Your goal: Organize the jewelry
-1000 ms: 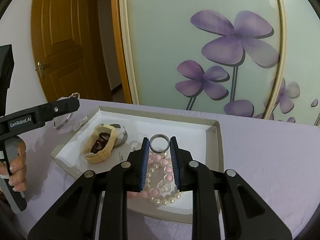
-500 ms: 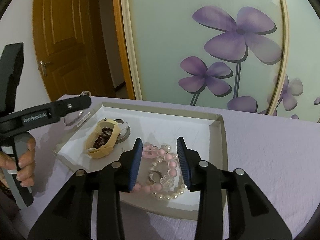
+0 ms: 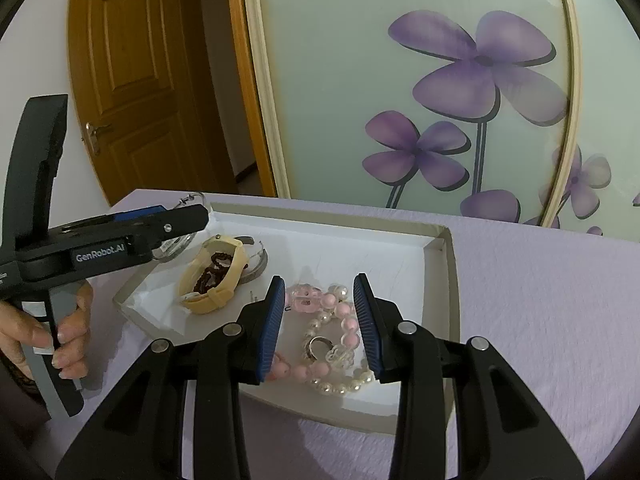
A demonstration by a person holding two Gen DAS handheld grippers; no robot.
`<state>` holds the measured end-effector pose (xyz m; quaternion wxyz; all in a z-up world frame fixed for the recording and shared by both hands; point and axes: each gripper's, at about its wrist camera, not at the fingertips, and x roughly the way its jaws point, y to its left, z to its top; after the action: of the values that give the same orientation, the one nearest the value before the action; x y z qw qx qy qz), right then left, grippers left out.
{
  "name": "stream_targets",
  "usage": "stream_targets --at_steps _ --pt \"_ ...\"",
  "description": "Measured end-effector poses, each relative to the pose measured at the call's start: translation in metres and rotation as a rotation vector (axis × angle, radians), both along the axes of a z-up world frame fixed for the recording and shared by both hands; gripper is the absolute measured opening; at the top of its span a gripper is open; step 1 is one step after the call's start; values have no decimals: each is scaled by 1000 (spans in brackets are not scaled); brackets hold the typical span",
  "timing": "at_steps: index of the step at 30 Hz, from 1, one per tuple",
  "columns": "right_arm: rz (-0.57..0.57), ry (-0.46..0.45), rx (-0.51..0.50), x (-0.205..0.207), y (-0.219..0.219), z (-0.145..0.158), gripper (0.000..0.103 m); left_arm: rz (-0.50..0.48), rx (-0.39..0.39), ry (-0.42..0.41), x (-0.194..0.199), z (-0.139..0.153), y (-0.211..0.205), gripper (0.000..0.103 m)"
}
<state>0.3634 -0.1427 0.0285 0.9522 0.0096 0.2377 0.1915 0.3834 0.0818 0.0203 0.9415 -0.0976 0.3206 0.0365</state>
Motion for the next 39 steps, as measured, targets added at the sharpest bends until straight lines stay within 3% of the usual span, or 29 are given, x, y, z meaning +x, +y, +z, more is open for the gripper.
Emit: stream_targets --at_steps 14,24,32,38,39 --pt "8 -3 -2 -5 0 0 37 -28 -25 35 9 -11 -1 74" --pt "-1 -24 14 -20 -5 9 37 -23 -24 -45 -15 16 5 80" --pt "-3 -37 21 -34 -8 14 38 7 -14 -59 -30 28 10 81" --pt "-18 -50 46 -50 -11 19 45 32 -18 -76 -59 37 19 81" --pt "-19 -54 50 -53 -12 20 51 38 -19 -80 -66 38 20 84"
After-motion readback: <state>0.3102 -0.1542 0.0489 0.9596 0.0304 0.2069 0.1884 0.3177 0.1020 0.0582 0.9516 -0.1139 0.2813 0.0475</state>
